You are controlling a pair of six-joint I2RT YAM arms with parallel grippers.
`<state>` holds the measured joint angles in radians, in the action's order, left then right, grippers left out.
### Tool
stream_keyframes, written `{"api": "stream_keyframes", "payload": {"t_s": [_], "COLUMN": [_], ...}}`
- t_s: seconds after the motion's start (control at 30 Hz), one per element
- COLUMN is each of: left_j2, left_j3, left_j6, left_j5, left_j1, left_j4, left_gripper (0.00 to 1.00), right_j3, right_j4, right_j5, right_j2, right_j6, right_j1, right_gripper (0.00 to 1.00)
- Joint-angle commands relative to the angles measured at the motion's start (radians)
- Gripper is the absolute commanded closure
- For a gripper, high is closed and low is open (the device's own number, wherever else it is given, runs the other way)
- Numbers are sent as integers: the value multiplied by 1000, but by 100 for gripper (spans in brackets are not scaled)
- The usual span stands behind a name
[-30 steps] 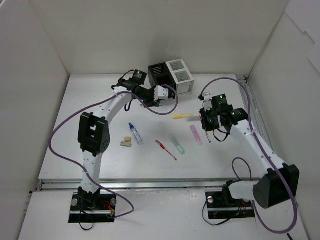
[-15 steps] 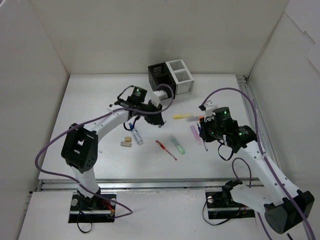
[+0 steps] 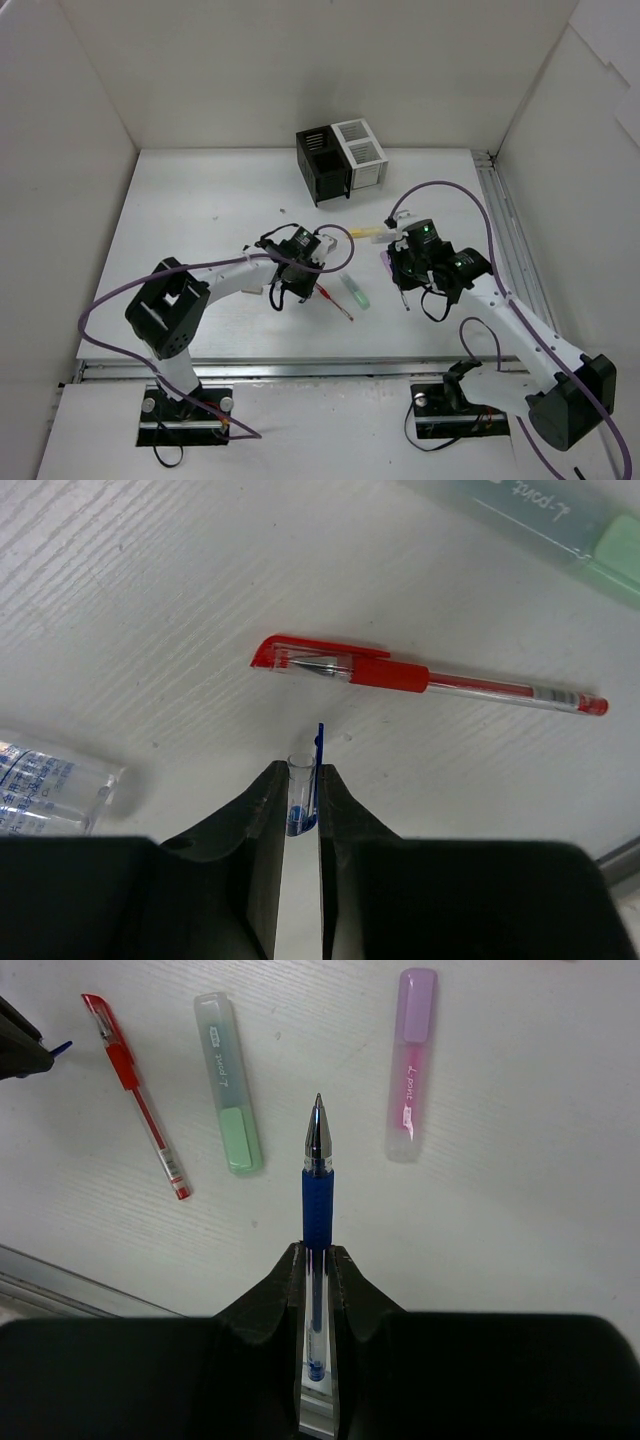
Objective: Sort the stationery into containers
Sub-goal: Close the pen cap on the pen.
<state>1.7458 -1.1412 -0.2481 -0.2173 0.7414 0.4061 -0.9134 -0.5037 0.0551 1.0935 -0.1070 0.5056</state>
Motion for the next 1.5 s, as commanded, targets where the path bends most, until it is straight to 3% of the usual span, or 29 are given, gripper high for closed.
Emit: {"api": "stream_keyframes", "payload": {"t_s": [0.0, 0.3, 0.43, 0.6, 0.97, 1.13, 1.27, 1.37, 1.47], "left_j2": [-14, -31, -80, -117, -55, -52, -72, -162, -292], "left_j3": [4, 103, 155, 218, 185, 207, 219, 219, 187], "left_j6": [-36, -34, -25, -25, 33, 21, 17, 61, 136], "left_j5": [136, 121, 121, 125, 46, 21, 21, 7, -45], "left_j1": [23, 23, 23, 23, 23, 32, 32, 32, 32], "left_j4": [-42, -131, -151, -170, -190, -178, -156, -153, -119], "left_gripper": [96, 90, 68, 64, 81, 100, 100, 100, 100], "right_j3": [-31, -44, -47, -54, -73, -81, -91, -99, -101], "right_j4": [34, 33, 33, 33, 34, 34, 47, 94, 262], "right_j5": [-51, -100, -107, -113, -130, -130, -120, -63, -69], "right_j2": [17, 29, 35, 48, 80, 75, 65, 37, -13], "right_j6": [-23, -36, -36, -31, -3, 10, 44, 163, 457], "right_j1": [17, 42, 54, 62, 67, 67, 67, 70, 86], "right_gripper": [100, 100, 100, 100, 100, 100, 100, 100, 100]}}
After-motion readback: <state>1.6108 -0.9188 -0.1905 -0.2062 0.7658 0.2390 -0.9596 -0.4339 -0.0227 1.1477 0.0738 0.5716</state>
